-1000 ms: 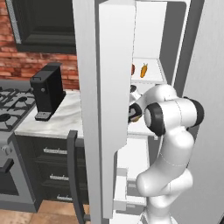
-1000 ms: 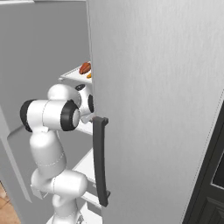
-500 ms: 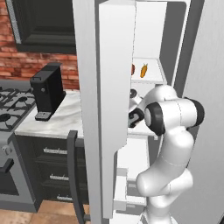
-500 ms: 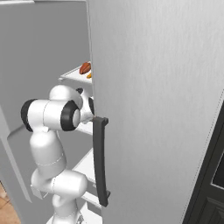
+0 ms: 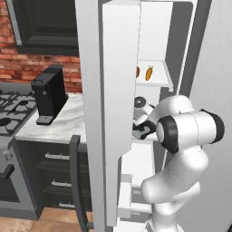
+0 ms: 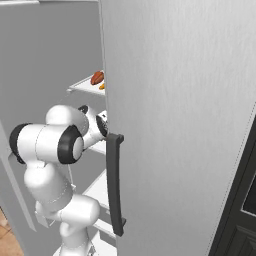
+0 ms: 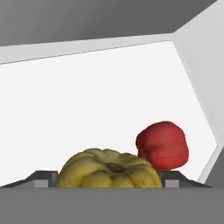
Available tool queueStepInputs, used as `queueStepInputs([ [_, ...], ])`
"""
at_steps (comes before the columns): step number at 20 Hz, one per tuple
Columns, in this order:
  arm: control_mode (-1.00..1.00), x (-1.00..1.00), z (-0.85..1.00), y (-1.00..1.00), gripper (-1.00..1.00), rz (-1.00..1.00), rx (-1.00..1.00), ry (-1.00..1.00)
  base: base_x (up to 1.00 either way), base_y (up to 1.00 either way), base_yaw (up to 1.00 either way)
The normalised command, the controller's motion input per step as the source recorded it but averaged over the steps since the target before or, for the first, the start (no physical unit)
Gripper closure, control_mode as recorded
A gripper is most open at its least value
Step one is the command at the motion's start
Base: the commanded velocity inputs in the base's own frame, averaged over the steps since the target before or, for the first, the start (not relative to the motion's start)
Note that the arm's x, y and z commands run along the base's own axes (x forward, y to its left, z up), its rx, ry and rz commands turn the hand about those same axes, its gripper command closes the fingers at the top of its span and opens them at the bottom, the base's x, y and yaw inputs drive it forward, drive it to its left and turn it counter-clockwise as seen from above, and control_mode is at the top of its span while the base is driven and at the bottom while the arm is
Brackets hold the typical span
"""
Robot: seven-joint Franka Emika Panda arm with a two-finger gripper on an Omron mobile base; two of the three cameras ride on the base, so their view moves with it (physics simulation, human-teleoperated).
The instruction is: Take the bell pepper and squash from the second highest rack and move them to the highest rack where the carrot and sweet potato are located, to maximize freezer space. Close the freezer door after rearranging.
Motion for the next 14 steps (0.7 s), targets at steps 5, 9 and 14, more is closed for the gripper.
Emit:
queueStepInputs([
  [5, -1.0, -0.4, 0.89, 0.04, 1.0, 0.0, 0.01, 0.0, 0.0, 0.0, 0.0],
  [9, -1.0, -0.46, 0.92, 0.07, 1.0, 0.0, 0.0, 0.0, 0.0, 0.0, 0.0],
  [14, -1.0, -0.63, 0.79, 0.07, 1.0, 0.0, 0.0, 0.0, 0.0, 0.0, 0.0],
])
